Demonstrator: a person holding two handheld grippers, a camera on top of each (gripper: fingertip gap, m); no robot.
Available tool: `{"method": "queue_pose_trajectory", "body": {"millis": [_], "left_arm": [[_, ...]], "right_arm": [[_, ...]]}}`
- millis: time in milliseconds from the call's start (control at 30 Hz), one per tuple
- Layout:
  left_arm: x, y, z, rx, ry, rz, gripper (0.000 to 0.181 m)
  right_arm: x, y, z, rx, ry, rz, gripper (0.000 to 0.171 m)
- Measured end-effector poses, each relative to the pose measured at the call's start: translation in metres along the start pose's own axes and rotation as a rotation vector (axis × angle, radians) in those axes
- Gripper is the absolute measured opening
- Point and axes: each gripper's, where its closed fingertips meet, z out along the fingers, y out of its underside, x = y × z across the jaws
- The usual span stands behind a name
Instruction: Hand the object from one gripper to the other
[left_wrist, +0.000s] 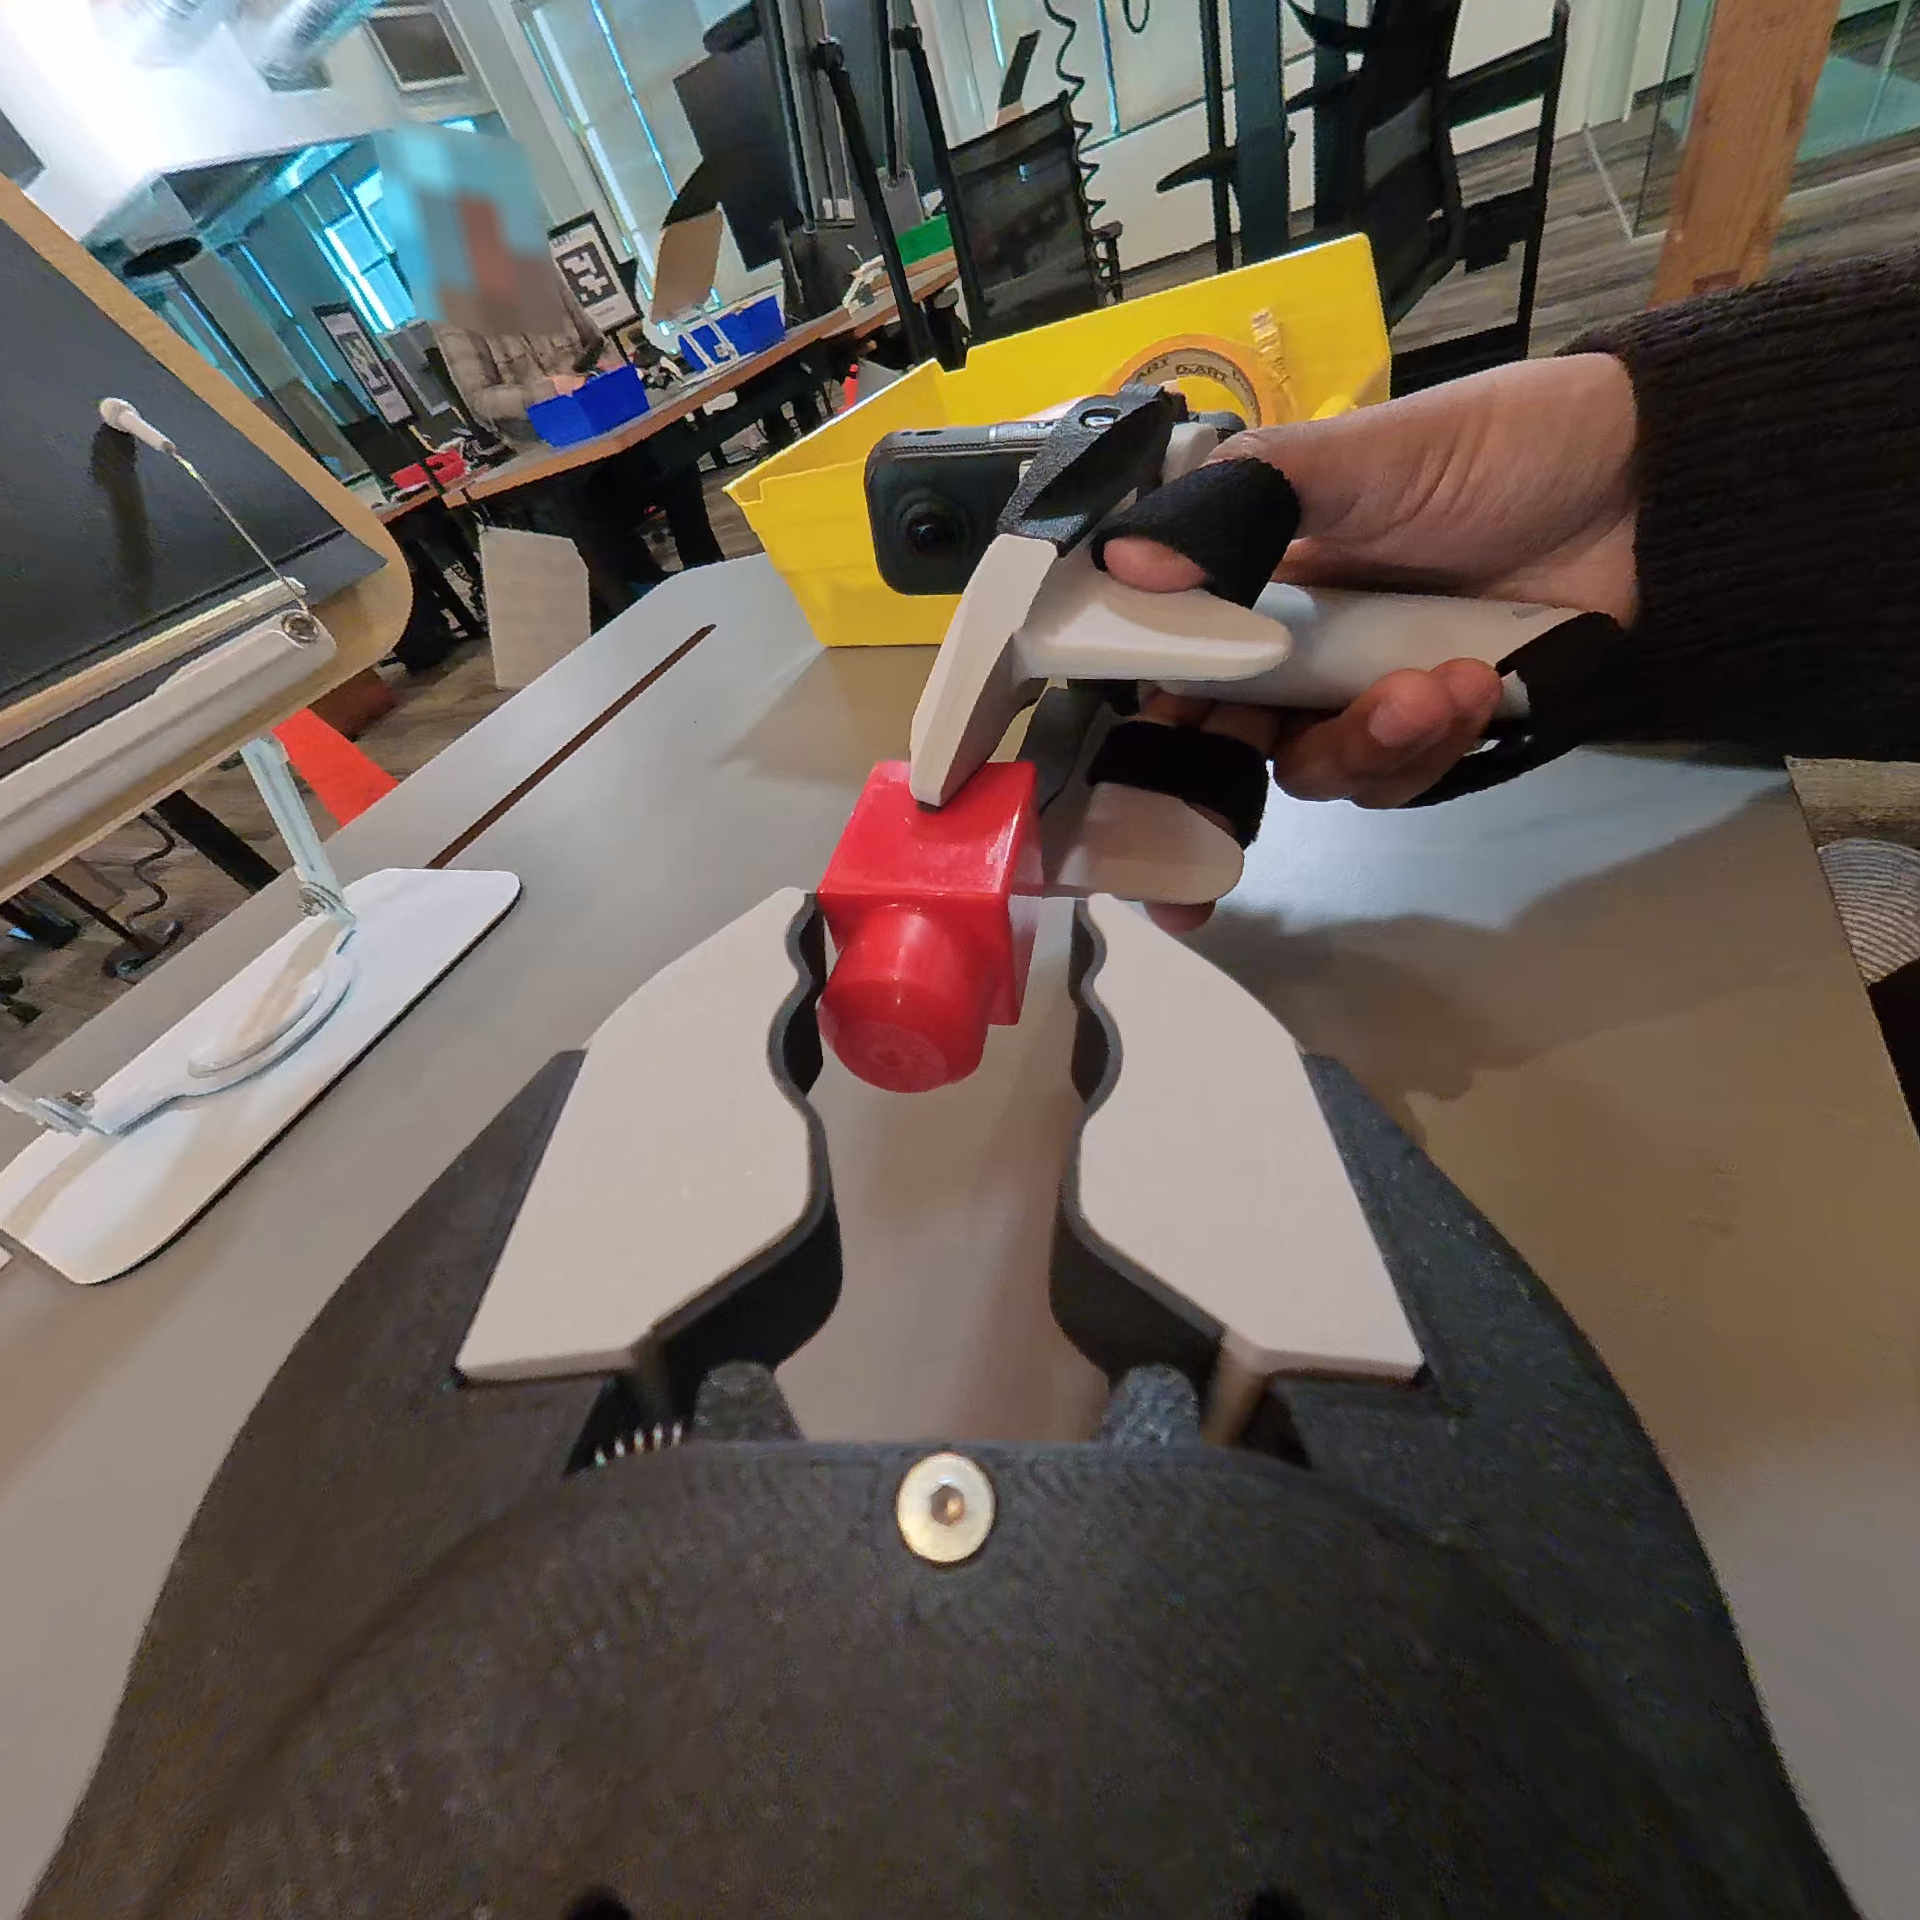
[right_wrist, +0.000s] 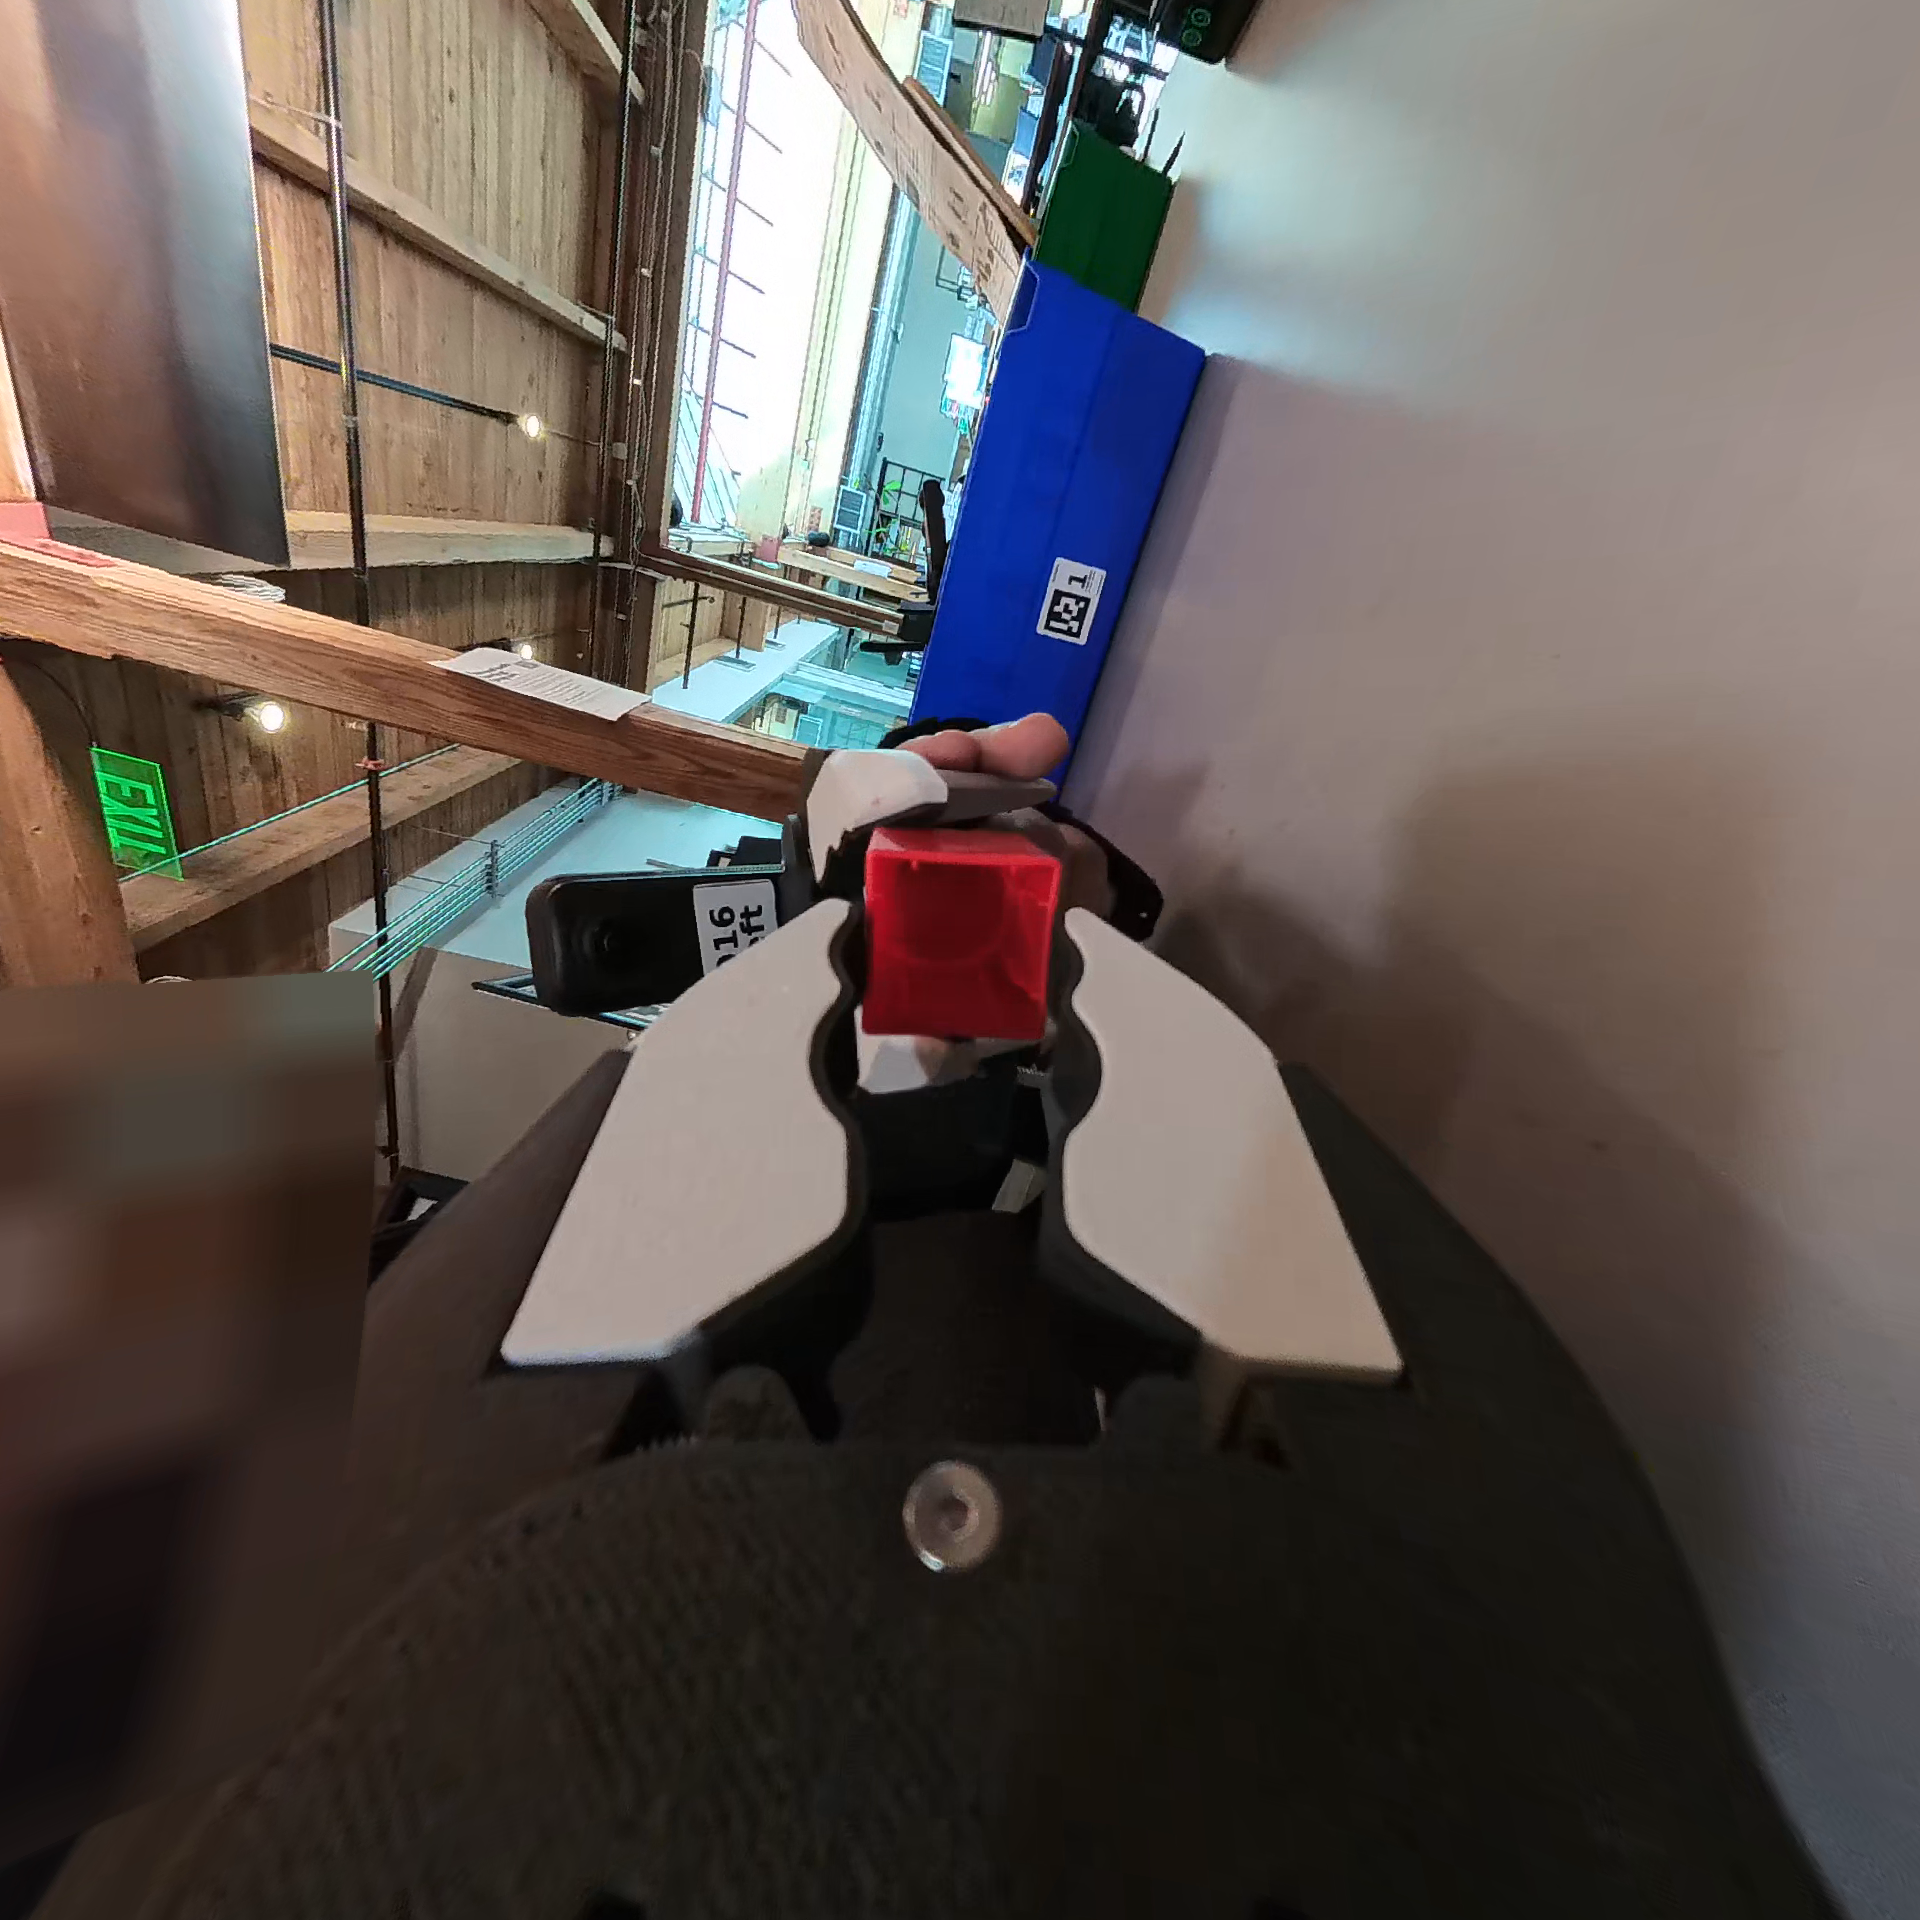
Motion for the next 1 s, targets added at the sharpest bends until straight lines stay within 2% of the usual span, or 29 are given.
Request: {"method": "queue_pose_trajectory", "body": {"millis": [100,333,367,433,500,600,733,833,900,1000], "left_arm": [[-0.003,-0.001,-0.002,0.009,-0.009,-0.010,0.036],[-0.003,-0.001,-0.001,0.003,0.006,-0.042,0.034],[-0.004,-0.001,-0.001,-0.002,0.010,-0.051,0.034],[-0.007,0.001,-0.002,-0.016,-0.002,-0.064,0.034],[-0.010,0.003,-0.002,-0.030,-0.004,-0.089,0.034],[-0.017,0.003,-0.004,-0.022,-0.002,-0.197,0.034],[-0.029,-0.005,-0.012,0.062,0.071,-0.498,0.035],[-0.039,-0.011,-0.021,0.149,0.172,-0.769,0.037],[-0.044,-0.013,-0.026,0.195,0.225,-0.909,0.037],[-0.040,-0.010,-0.028,0.180,0.324,-1.029,0.037]], "right_arm": [[-0.001,0.001,0.001,-0.007,-0.001,-0.002,0.034],[0.000,0.000,0.000,0.002,0.009,-0.036,0.034],[0.002,-0.001,0.000,0.008,0.028,-0.057,0.037],[0.011,-0.007,-0.001,0.046,0.103,-0.134,0.054],[0.015,-0.017,-0.005,0.104,0.163,-0.235,0.062],[-0.003,-0.034,-0.013,0.213,0.139,-0.373,0.068],[-0.034,-0.045,-0.023,0.315,0.099,-0.626,0.071],[-0.030,-0.044,-0.023,0.277,0.272,-0.939,0.073],[-0.023,-0.037,-0.019,0.189,0.391,-1.172,0.065],[-0.021,-0.022,-0.007,0.084,0.442,-1.411,0.059]]}}
